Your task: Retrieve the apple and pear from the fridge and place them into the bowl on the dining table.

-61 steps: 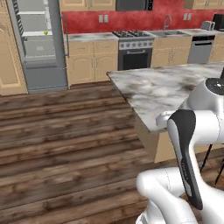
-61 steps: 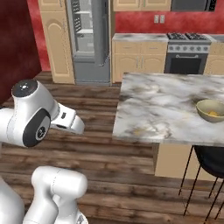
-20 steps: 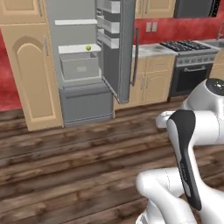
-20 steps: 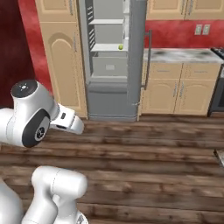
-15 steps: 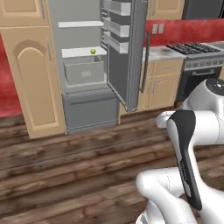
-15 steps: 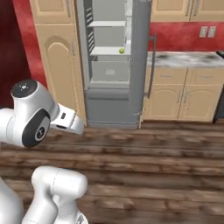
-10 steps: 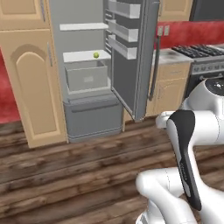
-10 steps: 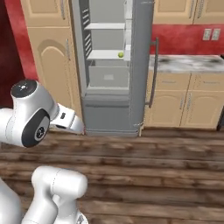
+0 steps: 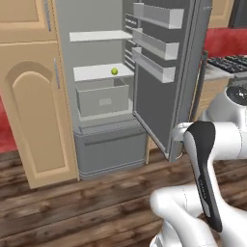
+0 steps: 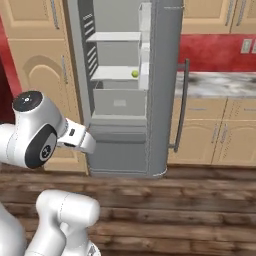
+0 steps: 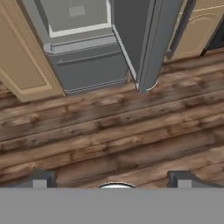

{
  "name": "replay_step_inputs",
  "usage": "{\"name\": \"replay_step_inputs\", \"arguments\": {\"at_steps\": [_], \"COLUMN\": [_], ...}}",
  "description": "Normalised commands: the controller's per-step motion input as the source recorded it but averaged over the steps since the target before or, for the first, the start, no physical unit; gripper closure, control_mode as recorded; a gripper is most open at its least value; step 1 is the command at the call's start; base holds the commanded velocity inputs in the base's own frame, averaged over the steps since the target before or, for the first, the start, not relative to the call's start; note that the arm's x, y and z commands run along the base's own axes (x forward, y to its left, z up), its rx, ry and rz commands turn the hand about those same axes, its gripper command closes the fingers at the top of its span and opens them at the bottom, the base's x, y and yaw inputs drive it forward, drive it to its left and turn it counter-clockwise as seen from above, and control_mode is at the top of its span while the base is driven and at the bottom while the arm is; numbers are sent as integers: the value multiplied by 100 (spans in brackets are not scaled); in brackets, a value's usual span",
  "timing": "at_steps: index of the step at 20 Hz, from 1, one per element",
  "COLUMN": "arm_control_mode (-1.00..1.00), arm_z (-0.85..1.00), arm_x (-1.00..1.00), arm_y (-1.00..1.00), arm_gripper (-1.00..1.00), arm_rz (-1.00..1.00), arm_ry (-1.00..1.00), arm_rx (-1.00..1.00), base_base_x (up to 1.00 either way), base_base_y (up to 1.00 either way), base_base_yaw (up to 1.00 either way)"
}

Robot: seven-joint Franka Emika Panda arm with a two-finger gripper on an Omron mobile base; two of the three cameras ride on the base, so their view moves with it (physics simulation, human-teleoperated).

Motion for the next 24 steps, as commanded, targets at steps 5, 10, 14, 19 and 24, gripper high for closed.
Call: {"name": "replay_step_inputs", "arguments": {"at_steps": [5,10,14,19,24], "arm_control_mode": [100,100,100,100,100], "arm_z": [0,0,0,0,0], "arm_x": [0,0,0,0,0], "arm_y": [0,0,0,0,0], "arm_gripper": [-100,-100,-100,-100,-100], "arm_rz": [0,0,0,0,0], "arm_ry": [0,0,0,0,0], "arm_rx": [0,0,0,0,0], "base_base_x": [87,72,48,34,37], "base_base_y": [33,31,6,4,8], "base_base_yaw": [-2,-3,-5,-3,-4]}}
